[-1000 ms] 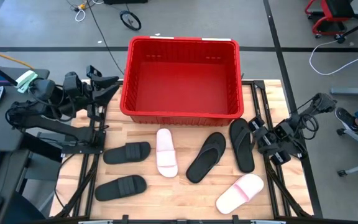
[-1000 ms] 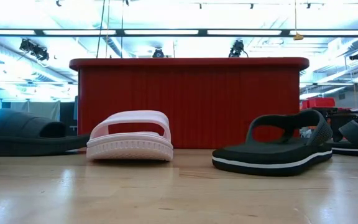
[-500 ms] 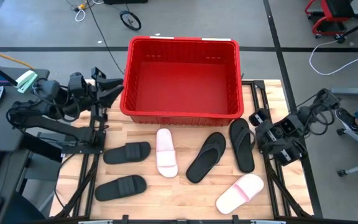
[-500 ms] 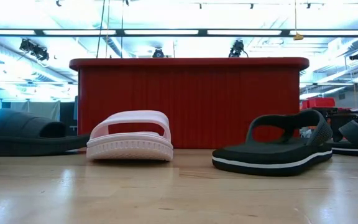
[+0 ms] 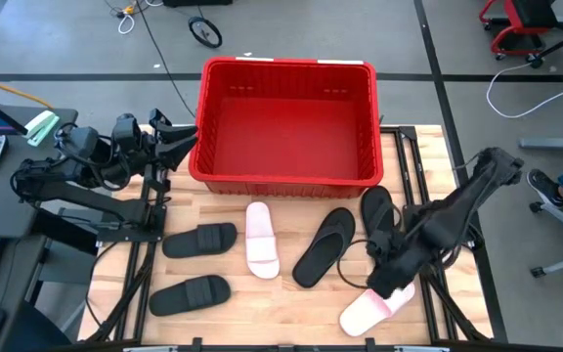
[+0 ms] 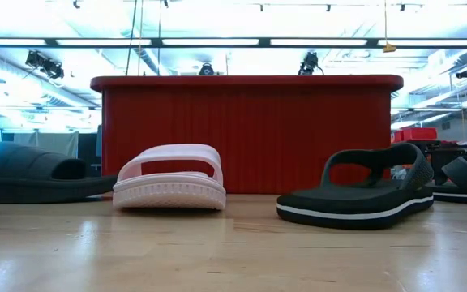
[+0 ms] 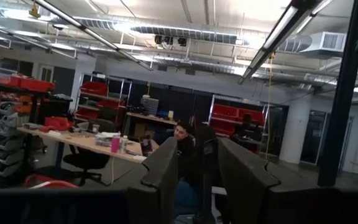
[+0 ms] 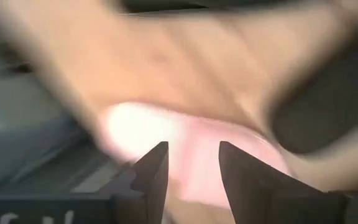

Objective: Pick and place slides into bin
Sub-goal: Put the right black slipper into the red bin

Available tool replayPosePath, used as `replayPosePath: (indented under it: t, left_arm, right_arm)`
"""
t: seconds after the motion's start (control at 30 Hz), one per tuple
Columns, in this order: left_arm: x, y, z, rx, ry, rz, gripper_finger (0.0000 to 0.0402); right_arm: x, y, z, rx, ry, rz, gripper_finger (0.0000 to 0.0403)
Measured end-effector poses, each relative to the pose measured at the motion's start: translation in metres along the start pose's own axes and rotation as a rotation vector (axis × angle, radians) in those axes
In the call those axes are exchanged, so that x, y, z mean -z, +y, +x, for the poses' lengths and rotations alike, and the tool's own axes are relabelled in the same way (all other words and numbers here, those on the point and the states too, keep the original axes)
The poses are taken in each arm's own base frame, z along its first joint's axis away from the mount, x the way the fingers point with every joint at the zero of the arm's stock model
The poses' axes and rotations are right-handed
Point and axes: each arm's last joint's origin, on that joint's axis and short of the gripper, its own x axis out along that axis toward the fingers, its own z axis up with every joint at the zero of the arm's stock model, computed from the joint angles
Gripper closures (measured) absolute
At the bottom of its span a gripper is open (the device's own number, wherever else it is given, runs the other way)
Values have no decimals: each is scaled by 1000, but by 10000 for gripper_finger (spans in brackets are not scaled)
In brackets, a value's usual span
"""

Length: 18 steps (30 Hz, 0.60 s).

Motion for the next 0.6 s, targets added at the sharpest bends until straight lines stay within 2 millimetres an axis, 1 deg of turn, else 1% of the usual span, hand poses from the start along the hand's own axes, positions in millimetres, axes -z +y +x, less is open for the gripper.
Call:
replayPosePath:
  t: [0.07,0.1,0.2,0.27,0.37,0.5,0.6]
  left_arm:
    - [0,0,0,0,4,2,280]
    - [1,0,0,-1,9,3,279]
    - [2,0,0,-2,24,9,279]
    - [3,0,0,-2,26,9,281]
    - [3,0,0,-3,27,-21,285]
    - [3,0,0,-3,29,-41,287]
    - [3,0,0,-3,29,-41,285]
  right_arm:
    - [6,-5,21,149,-64,119,254]
    - [7,-7,29,185,-115,162,254]
    - [7,-15,49,193,-366,249,254]
    - [5,-28,61,209,-484,319,254]
    - [2,-50,75,233,-492,429,254]
    - [-1,-69,94,186,-504,462,254]
    - [-5,-82,102,207,-517,481,254]
